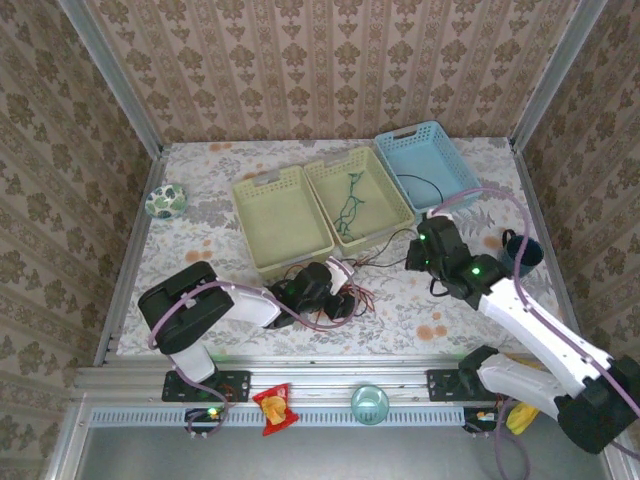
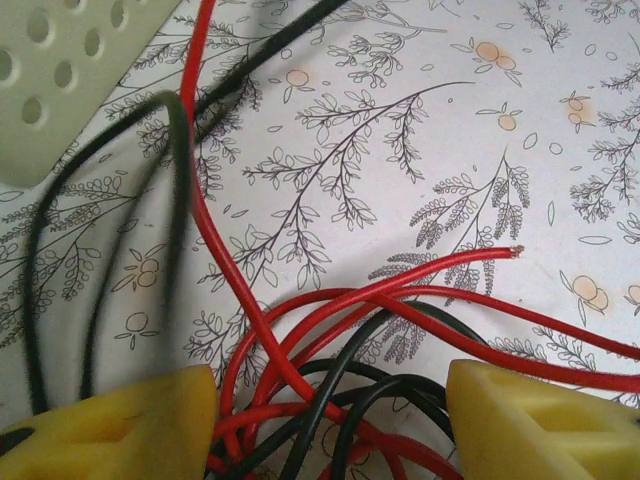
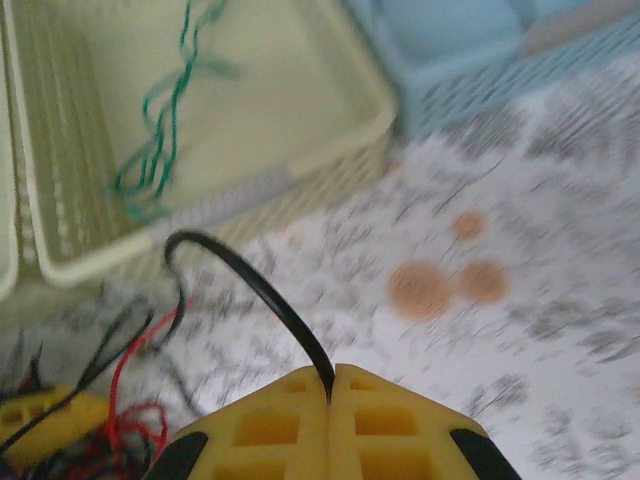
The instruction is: Untangle the cables
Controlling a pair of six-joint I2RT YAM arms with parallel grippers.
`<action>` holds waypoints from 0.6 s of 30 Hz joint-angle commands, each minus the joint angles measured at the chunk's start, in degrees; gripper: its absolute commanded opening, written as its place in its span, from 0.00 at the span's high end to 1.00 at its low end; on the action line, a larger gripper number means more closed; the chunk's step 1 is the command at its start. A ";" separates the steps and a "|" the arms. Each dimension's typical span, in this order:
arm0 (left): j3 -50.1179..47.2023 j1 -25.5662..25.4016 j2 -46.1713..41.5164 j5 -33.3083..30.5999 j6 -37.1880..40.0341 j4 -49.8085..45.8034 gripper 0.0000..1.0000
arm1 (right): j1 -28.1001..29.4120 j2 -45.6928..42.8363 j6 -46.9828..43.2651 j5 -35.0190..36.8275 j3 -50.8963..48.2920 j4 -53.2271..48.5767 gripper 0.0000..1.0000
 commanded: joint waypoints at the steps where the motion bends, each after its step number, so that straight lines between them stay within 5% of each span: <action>1: -0.82 -0.21 1.58 0.98 0.53 -1.68 0.37 | -0.34 -4.62 -0.85 16.44 4.89 0.80 1.00; 11: -1.55 -0.23 1.34 0.55 0.28 -1.31 0.35 | -0.46 -7.14 -15.27 28.34 14.40 12.55 1.00; 18: -3.78 -0.26 0.99 -0.23 -0.93 -0.87 0.32 | -0.45 -6.55 -25.74 29.52 20.27 24.19 1.00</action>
